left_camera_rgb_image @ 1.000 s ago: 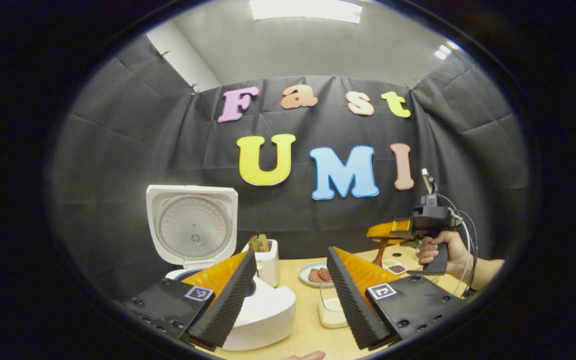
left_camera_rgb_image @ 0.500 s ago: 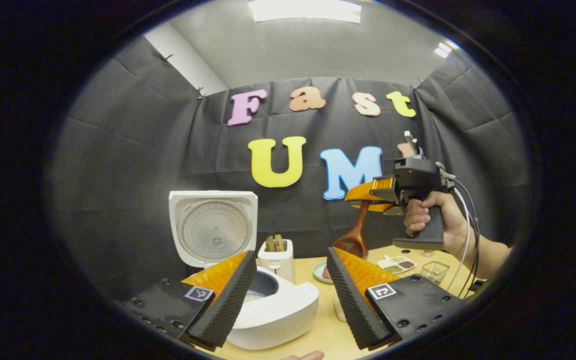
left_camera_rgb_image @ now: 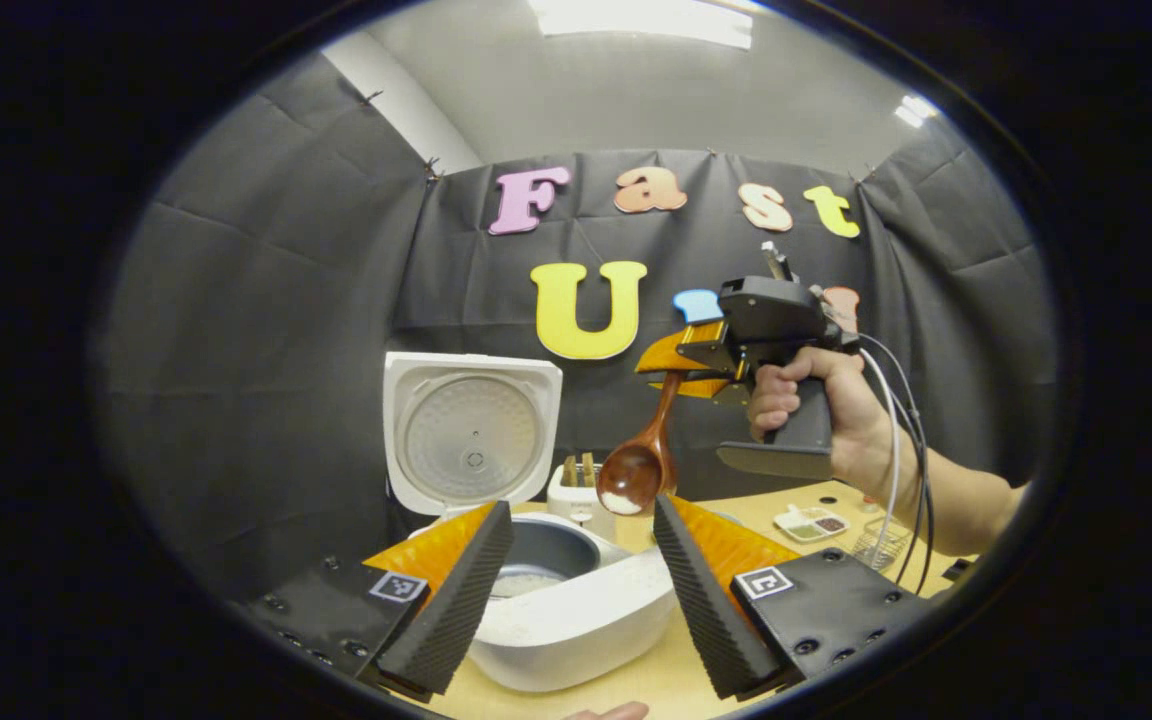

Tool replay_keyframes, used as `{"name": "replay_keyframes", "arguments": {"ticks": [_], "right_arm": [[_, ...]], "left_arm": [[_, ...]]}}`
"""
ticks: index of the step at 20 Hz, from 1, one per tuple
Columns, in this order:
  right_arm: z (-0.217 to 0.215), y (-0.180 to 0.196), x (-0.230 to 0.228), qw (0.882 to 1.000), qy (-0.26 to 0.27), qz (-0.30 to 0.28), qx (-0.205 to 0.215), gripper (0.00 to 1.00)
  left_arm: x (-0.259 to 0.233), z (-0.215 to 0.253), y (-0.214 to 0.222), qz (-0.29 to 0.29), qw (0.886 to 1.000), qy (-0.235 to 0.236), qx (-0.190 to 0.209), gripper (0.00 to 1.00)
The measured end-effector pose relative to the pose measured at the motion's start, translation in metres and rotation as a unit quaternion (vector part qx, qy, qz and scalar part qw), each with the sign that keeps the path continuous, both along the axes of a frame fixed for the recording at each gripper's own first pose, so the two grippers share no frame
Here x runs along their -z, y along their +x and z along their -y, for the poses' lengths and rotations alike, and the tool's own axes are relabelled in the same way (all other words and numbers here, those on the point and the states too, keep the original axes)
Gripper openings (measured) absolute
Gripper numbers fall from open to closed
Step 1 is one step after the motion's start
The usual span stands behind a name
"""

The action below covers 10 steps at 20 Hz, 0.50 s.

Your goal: Close the left gripper, press the button to open the rice cooker; take a wooden spoon from the chopstick holder with the right hand, scoop a spoonful of rice and pour it into the rice cooker, then put the wooden spoon back into the chopstick holder.

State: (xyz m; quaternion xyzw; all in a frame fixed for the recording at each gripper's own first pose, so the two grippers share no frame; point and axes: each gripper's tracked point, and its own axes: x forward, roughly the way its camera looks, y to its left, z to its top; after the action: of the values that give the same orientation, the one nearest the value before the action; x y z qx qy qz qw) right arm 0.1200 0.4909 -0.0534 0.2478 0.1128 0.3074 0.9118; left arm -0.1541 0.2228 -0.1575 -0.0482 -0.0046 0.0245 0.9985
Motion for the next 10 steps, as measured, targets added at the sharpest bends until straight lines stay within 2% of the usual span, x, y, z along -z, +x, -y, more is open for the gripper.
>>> {"name": "replay_keyframes", "arguments": {"ticks": [2, 8, 10], "right_arm": [[-0.018, -0.001, 0.006, 1.0, -0.018, 0.013, -0.007, 0.16], [-0.068, -0.011, 0.024, 0.993, -0.098, 0.058, -0.021, 0.16], [-0.079, -0.009, 0.029, 0.992, -0.104, 0.061, -0.025, 0.16]], "left_arm": [[0.001, -0.005, -0.003, 0.001, 1.0, -0.002, -0.003, 0.95], [0.006, -0.008, -0.008, -0.001, 1.0, -0.001, -0.004, 0.98], [0.007, -0.008, -0.009, -0.003, 1.0, -0.004, -0.004, 0.98]]}}
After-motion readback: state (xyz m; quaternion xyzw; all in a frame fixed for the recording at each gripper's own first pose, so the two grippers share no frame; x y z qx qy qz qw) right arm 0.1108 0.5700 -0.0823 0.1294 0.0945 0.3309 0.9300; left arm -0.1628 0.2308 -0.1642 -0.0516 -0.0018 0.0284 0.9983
